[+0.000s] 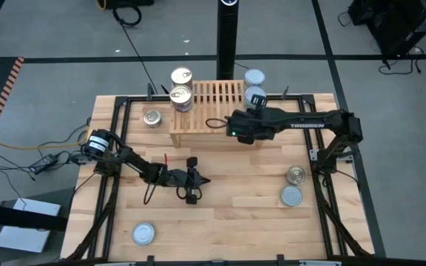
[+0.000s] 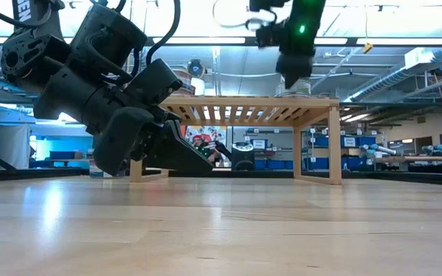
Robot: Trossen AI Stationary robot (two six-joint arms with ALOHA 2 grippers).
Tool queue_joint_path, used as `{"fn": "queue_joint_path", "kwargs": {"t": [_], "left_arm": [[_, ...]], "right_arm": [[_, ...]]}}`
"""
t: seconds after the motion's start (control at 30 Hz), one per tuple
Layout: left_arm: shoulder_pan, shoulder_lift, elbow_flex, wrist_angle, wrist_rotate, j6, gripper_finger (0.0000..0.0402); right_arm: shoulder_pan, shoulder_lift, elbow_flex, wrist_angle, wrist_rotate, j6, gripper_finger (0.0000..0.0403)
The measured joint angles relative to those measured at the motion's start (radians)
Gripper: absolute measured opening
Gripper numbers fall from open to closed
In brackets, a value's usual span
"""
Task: Stack canned seafood by type on shelf
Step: Stack the green tuna can on top of the other green tuna can on the shelf, then put the blue-pink tuna can on the shelf
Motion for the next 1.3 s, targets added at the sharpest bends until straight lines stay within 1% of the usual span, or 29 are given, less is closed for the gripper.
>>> {"fn": "queue_joint_path", "kwargs": {"t": [0.13,0.3,0.5,0.6,0.7,0.83,0.97,1.07,1.13,1.3], "left_arm": [[0.000,0.000,0.000,0.000,0.000,0.000,0.0004],[0.000,0.000,0.000,0.000,0.000,0.000,0.0004],[0.000,0.000,0.000,-0.014,0.000,-0.002,0.0004],[0.000,0.000,0.000,-0.022,0.000,-0.003,0.0004],[0.000,0.000,0.000,-0.019,0.000,0.001,0.0004],[0.001,0.000,0.000,-0.014,0.000,0.012,0.0004],[0.003,0.000,0.000,0.012,0.000,0.049,0.0004],[0.003,0.000,0.005,0.033,0.000,0.060,0.0004],[0.003,0.000,0.010,0.038,0.000,0.081,0.0004],[0.003,0.000,0.015,0.038,0.000,0.108,0.0004]], "right_arm": [[0.072,-0.036,0.043,-0.059,-0.032,0.066,0.0005],[0.175,-0.094,0.048,-0.083,-0.165,0.184,0.0004],[0.326,-0.103,0.027,-0.090,-0.181,0.276,0.0004],[0.393,-0.103,-0.031,-0.053,-0.193,0.341,0.0004],[0.447,-0.103,-0.115,0.002,-0.249,0.397,0.0004],[0.499,-0.103,-0.257,0.181,-0.391,0.421,0.0002],[0.539,-0.103,-0.398,0.423,-0.546,0.418,0.0001],[0.576,-0.102,-0.459,0.527,-0.600,0.453,0.0001],[0.607,-0.103,-0.472,0.522,-0.608,0.507,0.0001],[0.690,-0.144,-0.469,0.381,-0.625,0.698,0.0003]]}}
